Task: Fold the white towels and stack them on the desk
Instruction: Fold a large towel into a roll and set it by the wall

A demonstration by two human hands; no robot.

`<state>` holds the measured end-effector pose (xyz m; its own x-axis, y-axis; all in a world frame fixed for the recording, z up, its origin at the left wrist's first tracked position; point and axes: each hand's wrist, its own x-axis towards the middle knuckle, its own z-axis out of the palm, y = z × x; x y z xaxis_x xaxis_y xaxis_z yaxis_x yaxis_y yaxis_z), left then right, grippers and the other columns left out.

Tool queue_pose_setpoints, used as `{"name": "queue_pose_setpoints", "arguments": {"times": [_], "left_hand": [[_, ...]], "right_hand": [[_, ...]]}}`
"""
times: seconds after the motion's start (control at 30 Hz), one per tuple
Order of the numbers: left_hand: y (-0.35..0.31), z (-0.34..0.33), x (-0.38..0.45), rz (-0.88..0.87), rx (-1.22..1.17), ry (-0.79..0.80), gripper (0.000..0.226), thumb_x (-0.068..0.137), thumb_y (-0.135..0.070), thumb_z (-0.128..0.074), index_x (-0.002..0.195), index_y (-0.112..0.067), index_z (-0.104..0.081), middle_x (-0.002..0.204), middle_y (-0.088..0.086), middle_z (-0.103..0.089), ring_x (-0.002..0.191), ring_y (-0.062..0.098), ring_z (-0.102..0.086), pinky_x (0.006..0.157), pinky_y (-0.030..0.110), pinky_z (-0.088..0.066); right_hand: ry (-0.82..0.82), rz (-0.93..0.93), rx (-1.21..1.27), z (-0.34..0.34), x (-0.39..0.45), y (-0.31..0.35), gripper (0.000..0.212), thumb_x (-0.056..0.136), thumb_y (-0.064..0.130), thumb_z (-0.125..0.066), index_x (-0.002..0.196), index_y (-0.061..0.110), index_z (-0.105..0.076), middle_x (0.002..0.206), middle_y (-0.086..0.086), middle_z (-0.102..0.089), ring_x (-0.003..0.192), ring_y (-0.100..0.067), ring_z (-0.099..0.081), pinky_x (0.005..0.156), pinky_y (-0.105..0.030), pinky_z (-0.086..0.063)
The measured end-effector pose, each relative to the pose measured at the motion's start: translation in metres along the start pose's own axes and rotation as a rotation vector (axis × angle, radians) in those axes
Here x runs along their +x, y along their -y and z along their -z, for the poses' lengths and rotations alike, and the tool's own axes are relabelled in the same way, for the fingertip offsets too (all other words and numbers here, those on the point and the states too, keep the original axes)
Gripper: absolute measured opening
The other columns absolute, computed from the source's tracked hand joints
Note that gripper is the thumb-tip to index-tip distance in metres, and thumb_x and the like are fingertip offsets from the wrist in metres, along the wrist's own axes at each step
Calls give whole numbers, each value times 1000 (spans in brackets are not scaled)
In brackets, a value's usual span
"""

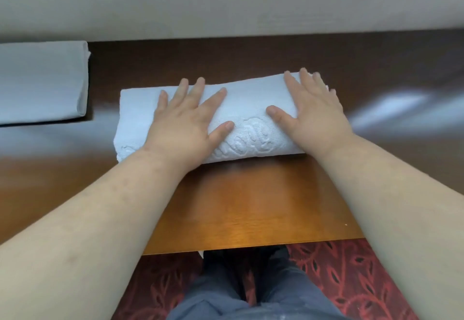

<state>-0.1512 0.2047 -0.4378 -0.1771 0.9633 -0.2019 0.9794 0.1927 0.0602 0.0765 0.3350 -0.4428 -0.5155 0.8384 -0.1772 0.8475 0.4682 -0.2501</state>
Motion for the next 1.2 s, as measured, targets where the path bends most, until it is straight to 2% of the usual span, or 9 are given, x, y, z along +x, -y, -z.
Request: {"name": "queue_pose_setpoints", "arguments": {"times": [0.2,0.37,0.5,0.6,0.77,0.87,0.97,1.1,1.2], "left_hand": [[14,5,6,28,-32,52,74,87,-78,-3,152,-43,-6,164,1,-10,151,24,-3,119,54,-7],[36,19,12,-54,-299,145,56,100,-52,-24,154,-40,-15,164,-2,-9,151,16,0,119,37,3],[21,22,7,-140,-180,-94,50,102,-37,-36,151,-30,-33,161,8,-24,149,29,-15,119,44,-6],[8,11,-4,-204,-95,-26,54,101,-48,-26,152,-30,-31,162,4,-22,149,29,-16,119,51,-11],[36,4,16,-101,-15,64,67,92,-68,-7,153,-41,-12,164,1,-13,150,25,-8,119,52,-4],[66,3,21,42,-7,97,70,89,-71,-5,153,-41,-9,163,0,-17,150,23,-10,120,51,-4],[73,8,30,8,-1,130,69,89,-69,-10,152,-41,-16,158,0,-30,145,26,-26,116,51,-19],[71,27,57,23,-57,312,67,85,-75,-21,144,-45,-30,140,3,-48,128,30,-44,105,51,-35],[71,32,58,66,-108,352,68,81,-81,-28,137,-44,-38,131,0,-53,119,27,-50,97,45,-41]], "right_hand": [[6,-43,144,-7,4,-14,81,90,73,-17,158,28,-12,166,-3,-9,153,-21,-4,122,-50,-15],[42,-94,118,1,8,-9,63,101,52,-20,158,25,-13,166,-5,-8,153,-24,-3,121,-53,-10],[-74,0,10,9,9,27,59,97,46,-25,153,27,-28,165,-7,-13,152,-28,-5,118,-59,-5],[-16,141,-96,-4,-6,45,65,96,58,-20,155,31,-23,165,-5,-14,152,-26,-5,119,-58,-5],[35,-34,-81,-5,6,12,81,88,77,-14,157,34,-9,166,-3,-7,153,-24,-1,119,-56,-8],[41,-136,133,-5,2,-8,77,92,72,-19,157,35,-6,167,0,-4,153,-20,-1,122,-48,-13],[21,-176,201,-8,1,-10,72,95,67,-23,157,34,-8,166,0,-4,152,-20,-5,121,-42,-15],[30,-173,200,-4,1,-4,65,101,57,-23,158,30,-11,166,-5,-5,152,-26,-8,121,-43,-15],[-30,-226,165,1,-5,1,59,103,50,-25,157,30,-16,166,-7,-4,152,-28,-4,121,-52,-8]]}}
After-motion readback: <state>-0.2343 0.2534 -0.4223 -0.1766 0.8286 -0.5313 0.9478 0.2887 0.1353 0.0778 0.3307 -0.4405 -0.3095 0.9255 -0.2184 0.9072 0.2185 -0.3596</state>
